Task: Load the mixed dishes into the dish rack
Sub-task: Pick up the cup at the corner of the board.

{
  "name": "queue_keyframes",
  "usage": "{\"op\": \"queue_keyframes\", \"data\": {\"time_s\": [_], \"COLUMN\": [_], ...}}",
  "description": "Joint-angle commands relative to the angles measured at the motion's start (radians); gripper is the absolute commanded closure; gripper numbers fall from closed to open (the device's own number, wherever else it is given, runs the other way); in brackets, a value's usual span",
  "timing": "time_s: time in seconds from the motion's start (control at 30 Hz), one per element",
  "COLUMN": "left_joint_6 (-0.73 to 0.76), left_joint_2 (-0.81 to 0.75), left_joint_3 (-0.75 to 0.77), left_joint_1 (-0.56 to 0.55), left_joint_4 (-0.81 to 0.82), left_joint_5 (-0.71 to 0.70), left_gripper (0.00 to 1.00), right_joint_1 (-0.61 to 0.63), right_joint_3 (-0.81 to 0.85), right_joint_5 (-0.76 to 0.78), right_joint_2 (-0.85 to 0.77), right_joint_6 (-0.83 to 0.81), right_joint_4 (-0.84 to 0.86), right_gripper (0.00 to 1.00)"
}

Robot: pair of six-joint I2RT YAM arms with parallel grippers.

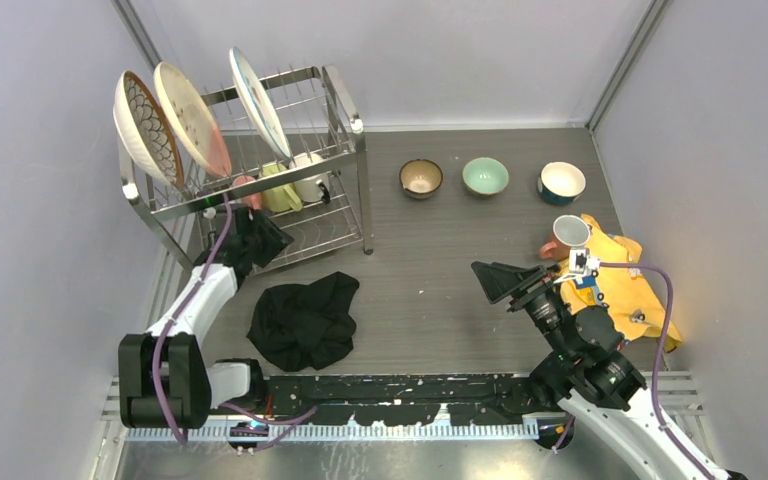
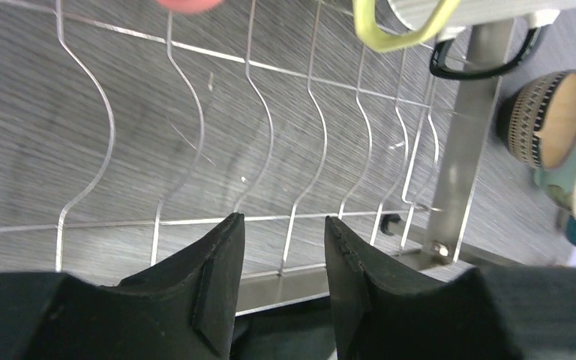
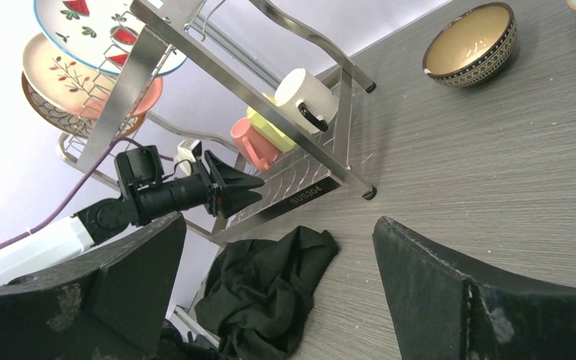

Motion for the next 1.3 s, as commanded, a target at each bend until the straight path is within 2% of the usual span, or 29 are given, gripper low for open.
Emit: {"op": "queue_keyframes", "data": {"time_s": [0.0, 0.27, 0.43, 0.63, 0.77, 0.87, 1.07, 1.17, 1.27], "left_joint_6": [-0.075, -0.135, -0.253, -0.292, -0.296, -0.239, -0.166, -0.108, -0.079], "left_joint_2": [-0.077, -0.15, -0.229, -0.3, -0.402, -0.425, -0.518, -0.545, -0.564], "left_joint_3": [-0.011, -0.007, -0.051, -0.036, -0.039, 0.01, 0.015, 0.003, -0.038], "left_joint_1": [0.006, 0.006, 0.006, 0.006, 0.006, -0.023, -0.093, -0.102, -0.123], "left_joint_4": [0.013, -0.099, -0.117, -0.272, -0.376, -0.466, -0.484, -0.501, -0.461], "left_joint_5": [0.112, 0.22, 0.274, 0.336, 0.341, 0.316, 0.255, 0.259, 0.284], "left_gripper": [0.55, 0.56, 0.56, 0.57, 0.56, 0.55, 0.54, 0.54, 0.53], "right_joint_1": [0.0, 0.0, 0.0, 0.0, 0.0, 0.0, 0.001, 0.0, 0.0], "right_joint_3": [0.035, 0.037, 0.04, 0.048, 0.052, 0.068, 0.147, 0.215, 0.315], "right_joint_5": [0.028, 0.032, 0.035, 0.061, 0.072, 0.066, 0.126, 0.23, 0.406], "right_joint_2": [-0.032, -0.036, -0.044, -0.058, -0.033, 0.008, 0.168, 0.297, 0.438], "right_joint_6": [-0.02, -0.025, -0.028, -0.04, -0.033, -0.018, 0.025, -0.001, -0.051], "right_joint_4": [0.006, 0.002, -0.012, -0.04, -0.047, -0.054, -0.144, -0.247, -0.361], "right_gripper": [0.0, 0.0, 0.0, 0.0, 0.0, 0.0, 0.0, 0.0, 0.0]}}
